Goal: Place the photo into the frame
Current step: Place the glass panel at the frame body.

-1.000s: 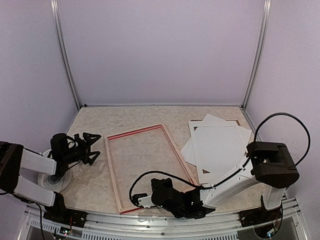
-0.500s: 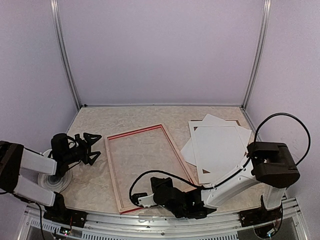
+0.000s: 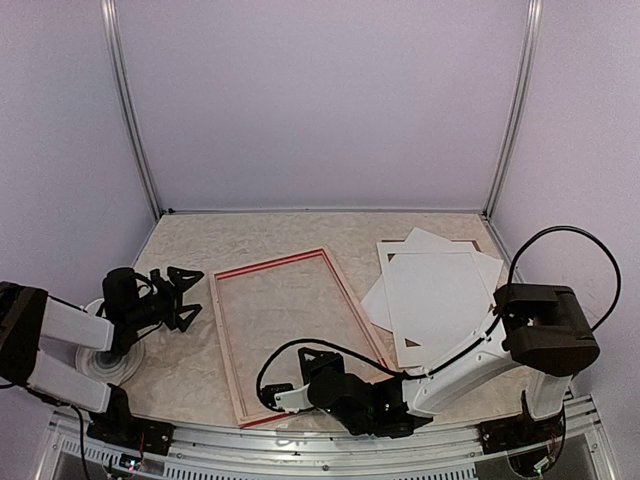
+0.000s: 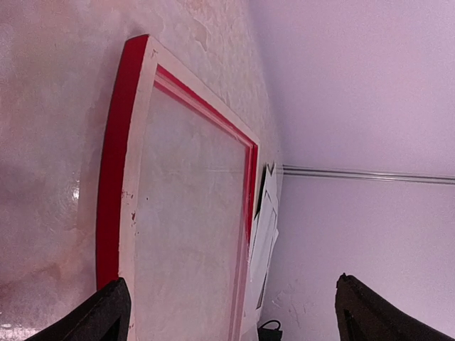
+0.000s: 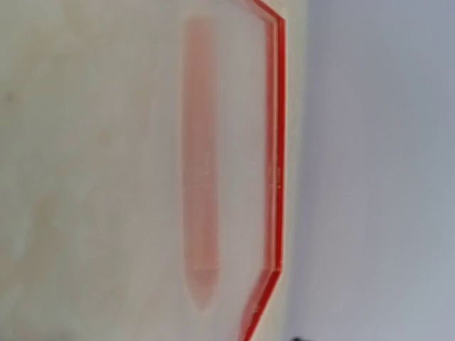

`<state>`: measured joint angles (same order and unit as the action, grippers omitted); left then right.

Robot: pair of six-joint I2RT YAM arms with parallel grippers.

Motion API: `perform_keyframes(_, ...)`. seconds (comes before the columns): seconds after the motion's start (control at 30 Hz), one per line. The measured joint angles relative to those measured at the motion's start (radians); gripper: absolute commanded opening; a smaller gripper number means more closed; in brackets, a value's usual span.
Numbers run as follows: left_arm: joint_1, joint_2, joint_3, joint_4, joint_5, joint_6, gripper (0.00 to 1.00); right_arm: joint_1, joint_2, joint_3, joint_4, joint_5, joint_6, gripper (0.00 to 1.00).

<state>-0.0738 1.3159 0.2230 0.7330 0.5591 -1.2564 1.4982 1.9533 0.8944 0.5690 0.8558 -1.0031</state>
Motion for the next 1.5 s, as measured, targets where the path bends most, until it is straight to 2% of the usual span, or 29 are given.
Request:
perform_keyframes(0.27, 0.0, 0.0, 0.0, 0.0, -0.003, -0.001, 0.99, -0.001, 0.0, 0.01, -0.116, -0.033, 0.063, 0.64)
perform_keyframes(0.43, 0.0, 0.0, 0.0, 0.0, -0.004, -0.003, 0.99, -0.001, -0.002, 0.043, -0.219, -0.079, 0.114, 0.7)
perform_keyframes(1.2, 0.0, 0.0, -0.01, 0.001, -0.007, -0.004, 0.99, -0.01, -0.032, 0.202, -0.618, -0.27, 0.274, 0.73)
perform_keyframes(1.5, 0.0, 0.0, -0.011, 0.004, -0.007, -0.006, 0.99, -0.013, -0.045, 0.243, -0.719, -0.322, 0.306, 0.73)
